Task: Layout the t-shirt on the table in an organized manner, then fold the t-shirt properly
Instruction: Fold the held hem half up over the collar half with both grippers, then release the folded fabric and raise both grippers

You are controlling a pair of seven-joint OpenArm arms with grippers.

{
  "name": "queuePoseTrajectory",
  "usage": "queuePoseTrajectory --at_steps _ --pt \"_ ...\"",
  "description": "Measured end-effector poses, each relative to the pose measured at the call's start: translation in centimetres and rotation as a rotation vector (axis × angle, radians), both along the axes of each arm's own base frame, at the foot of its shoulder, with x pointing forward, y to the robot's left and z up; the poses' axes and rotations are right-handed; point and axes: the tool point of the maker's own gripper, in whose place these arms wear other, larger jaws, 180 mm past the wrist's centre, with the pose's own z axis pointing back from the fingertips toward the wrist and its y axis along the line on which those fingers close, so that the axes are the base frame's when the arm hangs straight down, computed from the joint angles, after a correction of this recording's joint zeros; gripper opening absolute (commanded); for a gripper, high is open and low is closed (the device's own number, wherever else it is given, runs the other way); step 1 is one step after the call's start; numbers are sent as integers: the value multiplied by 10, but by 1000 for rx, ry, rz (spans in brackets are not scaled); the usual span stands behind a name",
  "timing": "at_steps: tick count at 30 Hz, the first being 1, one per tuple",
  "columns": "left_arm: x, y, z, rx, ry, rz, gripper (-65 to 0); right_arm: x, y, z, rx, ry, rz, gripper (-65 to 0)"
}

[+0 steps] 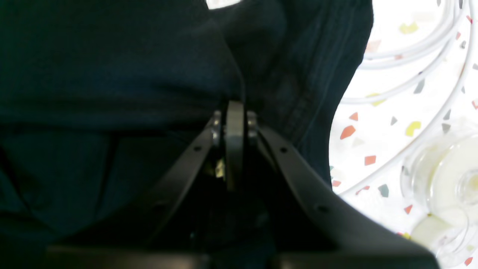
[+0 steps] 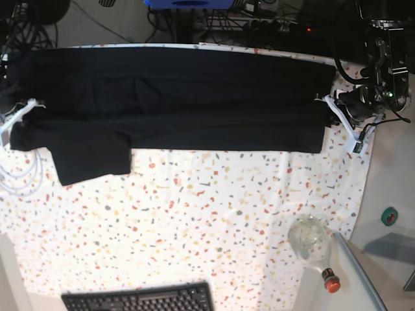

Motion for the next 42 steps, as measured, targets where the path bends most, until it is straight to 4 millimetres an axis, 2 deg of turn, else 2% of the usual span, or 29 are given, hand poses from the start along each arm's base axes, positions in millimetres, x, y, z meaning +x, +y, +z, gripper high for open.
queuePoseTrajectory --at_steps 2,3,6,8,11,15,17,20,21,23,24,25,26,27,30,32,35,36,38,40,42 --pt "0 0 0 0 -1 0 -650 -1 0 -1 -1 3 -2 -650" --pt "0 0 1 0 -2 -1 -650 -1 0 -1 -1 4 -2 -612" --pt "1 2 1 3 -4 5 -650 -4 -3 -2 -7 9 -8 -378" --pt "-6 5 -1 12 42 7 -647 -8 -10 0 -9 5 -36 -297" --pt "-11 4 0 28 66 -3 -485 -11 -23 4 -14 -11 -92 -281" --pt "1 -1 17 36 2 -21 -270 -4 -22 16 -13 -59 -110 -281" --pt "3 6 31 45 -39 0 -209 1 -23 24 -11 -90 -128 -281" --pt "5 31 56 98 -102 56 -150 4 -33 35 -27 -124 -155 -287" --pt "7 36 63 108 -122 72 -150 5 -36 38 -34 -131 -158 -311" --pt "10 39 71 112 -149 82 -204 15 -36 43 -32 -150 -160 -426" --pt "10 34 69 98 -152 88 -281 23 -36 45 -19 -164 -165 -519" --pt "9 27 64 74 -153 98 -413 32 -36 45 -5 -176 -172 -632" --pt "6 16 57 40 -144 107 -578 40 -35 43 7 -183 -175 -650" --pt "1 4 49 1 -131 118 -650 45 -31 41 13 -181 -166 -650" --pt "-19 -15 30 -54 -79 130 -650 46 -18 30 33 -147 -134 -650" --pt "-29 -12 24 -33 -49 131 -650 43 -8 18 40 -109 -107 -650" --pt "-34 -13 15 -33 -19 114 -650 48 4 -2 98 -65 -112 -650" --pt "-35 -16 9 -51 -8 120 -650 51 2 -8 116 -51 -129 -650" --pt "-46 -14 -10 -43 54 130 -650 50 -12 -15 118 -23 -154 -650" --pt "-59 0 -25 23 107 137 -650 42 -33 -21 91 11 -193 -650" --pt "-65 10 -36 56 109 150 -650 39 -46 -26 77 8 -214 -650"
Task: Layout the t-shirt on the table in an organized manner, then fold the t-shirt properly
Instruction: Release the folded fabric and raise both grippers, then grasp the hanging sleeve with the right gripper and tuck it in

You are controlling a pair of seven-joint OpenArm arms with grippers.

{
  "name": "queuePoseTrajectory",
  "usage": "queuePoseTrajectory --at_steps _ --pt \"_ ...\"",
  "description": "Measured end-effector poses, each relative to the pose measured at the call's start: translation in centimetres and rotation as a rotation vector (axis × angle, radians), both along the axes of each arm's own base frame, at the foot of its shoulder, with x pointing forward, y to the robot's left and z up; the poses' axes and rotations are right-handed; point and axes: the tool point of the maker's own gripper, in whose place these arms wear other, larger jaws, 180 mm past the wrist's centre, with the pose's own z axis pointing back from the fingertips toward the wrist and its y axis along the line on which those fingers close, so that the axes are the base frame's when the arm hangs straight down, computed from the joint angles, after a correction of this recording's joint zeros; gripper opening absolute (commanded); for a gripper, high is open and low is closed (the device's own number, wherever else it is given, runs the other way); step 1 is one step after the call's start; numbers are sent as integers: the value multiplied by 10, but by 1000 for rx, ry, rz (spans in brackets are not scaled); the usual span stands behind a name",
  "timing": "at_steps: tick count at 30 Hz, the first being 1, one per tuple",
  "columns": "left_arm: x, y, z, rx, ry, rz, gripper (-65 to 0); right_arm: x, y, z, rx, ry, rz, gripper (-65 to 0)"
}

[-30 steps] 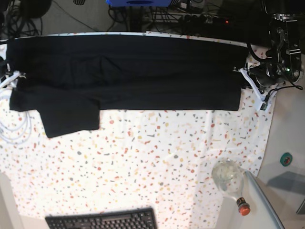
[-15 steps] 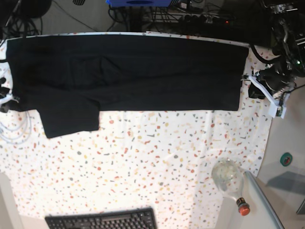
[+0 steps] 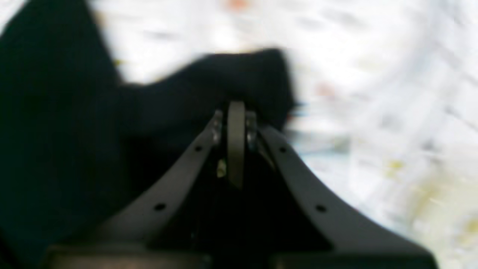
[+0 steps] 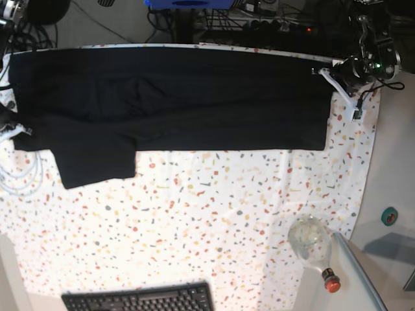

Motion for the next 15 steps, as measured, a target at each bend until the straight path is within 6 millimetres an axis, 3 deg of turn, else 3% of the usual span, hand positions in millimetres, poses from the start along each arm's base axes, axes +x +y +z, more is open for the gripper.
queuePoseTrajectory --at_steps 5,15 --pt "-5 4 -15 -25 2 27 -650 10 -1 -10 0 -1 20 -650" --pt "8 4 1 7 -39 3 -650 15 1 -5 -22 23 56 -650"
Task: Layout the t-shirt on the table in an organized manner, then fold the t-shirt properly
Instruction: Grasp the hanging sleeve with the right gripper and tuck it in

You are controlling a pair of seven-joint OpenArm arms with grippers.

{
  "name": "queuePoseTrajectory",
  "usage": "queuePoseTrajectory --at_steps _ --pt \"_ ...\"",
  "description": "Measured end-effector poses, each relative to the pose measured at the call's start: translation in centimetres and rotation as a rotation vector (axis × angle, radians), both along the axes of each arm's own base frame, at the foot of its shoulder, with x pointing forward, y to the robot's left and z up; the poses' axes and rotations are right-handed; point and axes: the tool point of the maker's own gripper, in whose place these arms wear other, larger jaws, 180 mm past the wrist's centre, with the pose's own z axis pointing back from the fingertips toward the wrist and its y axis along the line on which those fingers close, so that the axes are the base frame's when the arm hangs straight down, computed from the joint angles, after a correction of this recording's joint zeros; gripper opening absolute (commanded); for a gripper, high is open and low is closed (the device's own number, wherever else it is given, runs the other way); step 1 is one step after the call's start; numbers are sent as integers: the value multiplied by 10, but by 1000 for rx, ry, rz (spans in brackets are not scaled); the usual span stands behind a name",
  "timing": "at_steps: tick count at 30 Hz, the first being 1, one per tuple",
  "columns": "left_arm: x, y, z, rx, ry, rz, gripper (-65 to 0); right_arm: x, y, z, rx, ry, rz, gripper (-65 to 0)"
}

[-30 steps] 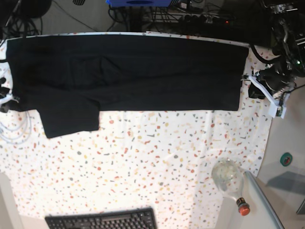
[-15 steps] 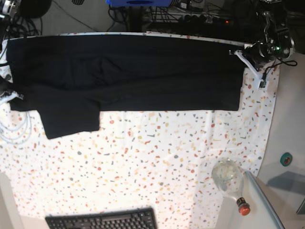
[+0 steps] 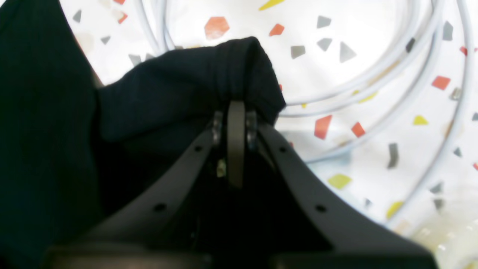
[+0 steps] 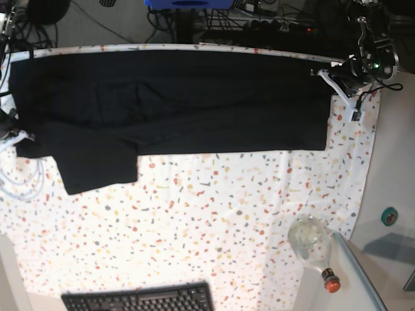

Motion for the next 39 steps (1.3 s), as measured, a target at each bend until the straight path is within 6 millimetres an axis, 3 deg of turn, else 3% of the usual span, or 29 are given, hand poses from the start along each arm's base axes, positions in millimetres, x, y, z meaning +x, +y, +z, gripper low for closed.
queuePoseTrajectory --at_steps 3,6,8,10,11,14,17,24,28,34,39 --pt "8 2 14 27 -36 -20 -650 -3 -3 23 -31 -24 22 -650" --pt "19 6 35 64 -95 -42 -650 5 -4 68 -97 -112 28 -650" --pt "22 4 46 35 -140 -23 -650 20 14 89 -94 -161 73 -650" --pt "20 6 53 -14 -175 20 -650 42 38 96 -57 -181 120 -650" --pt "21 7 57 -56 -198 49 -650 52 47 94 -54 -169 148 -632" --pt "20 20 72 -135 -273 141 -650 80 69 73 5 -122 194 -419" --pt "14 35 78 -114 -278 168 -650 102 78 52 52 -123 177 -335" --pt "-9 60 77 -76 -247 221 -650 111 91 11 53 -57 199 -333" --pt "-18 72 77 -66 -242 218 -650 110 92 2 39 -46 204 -330" --pt "-28 68 61 -100 -197 186 -650 115 107 -1 55 -45 213 -330" --pt "-26 69 62 -102 -203 185 -650 114 110 -3 60 -52 213 -363"
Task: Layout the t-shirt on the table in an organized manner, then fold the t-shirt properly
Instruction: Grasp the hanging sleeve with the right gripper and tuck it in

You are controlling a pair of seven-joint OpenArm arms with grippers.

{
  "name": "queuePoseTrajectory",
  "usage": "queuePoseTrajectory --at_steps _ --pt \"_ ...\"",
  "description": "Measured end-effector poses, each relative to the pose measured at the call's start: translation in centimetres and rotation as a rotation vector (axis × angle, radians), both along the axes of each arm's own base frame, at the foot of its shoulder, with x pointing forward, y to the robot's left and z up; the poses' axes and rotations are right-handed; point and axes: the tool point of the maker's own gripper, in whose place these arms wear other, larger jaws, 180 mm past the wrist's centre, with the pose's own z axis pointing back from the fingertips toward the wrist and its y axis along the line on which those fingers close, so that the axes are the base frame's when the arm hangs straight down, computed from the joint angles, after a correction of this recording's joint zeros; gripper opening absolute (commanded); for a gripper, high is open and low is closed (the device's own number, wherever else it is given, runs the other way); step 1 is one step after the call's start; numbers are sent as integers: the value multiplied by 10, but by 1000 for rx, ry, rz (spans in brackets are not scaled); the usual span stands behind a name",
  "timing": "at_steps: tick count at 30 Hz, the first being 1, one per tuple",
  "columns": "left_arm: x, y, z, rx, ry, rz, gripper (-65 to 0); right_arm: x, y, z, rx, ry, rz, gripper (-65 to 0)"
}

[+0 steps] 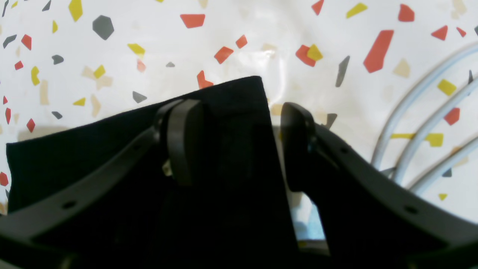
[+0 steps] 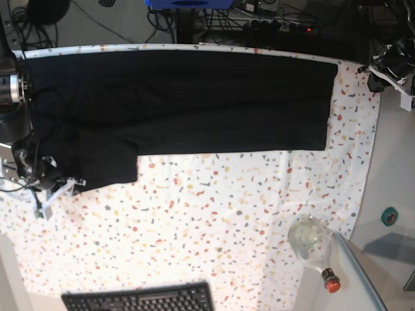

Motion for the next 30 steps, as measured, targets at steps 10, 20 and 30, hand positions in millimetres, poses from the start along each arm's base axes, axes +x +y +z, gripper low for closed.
queuePoseTrajectory --at_steps 10,20,30 --pt "0 1 0 2 0 0 -650 -9 8 -2 5 25 34 -650" --pt "3 10 5 26 1 -8 -650 -58 18 77 -77 -49 145 -650" --pt "16 6 8 18 -27 -15 -650 -136 27 102 -81 -63 79 -650"
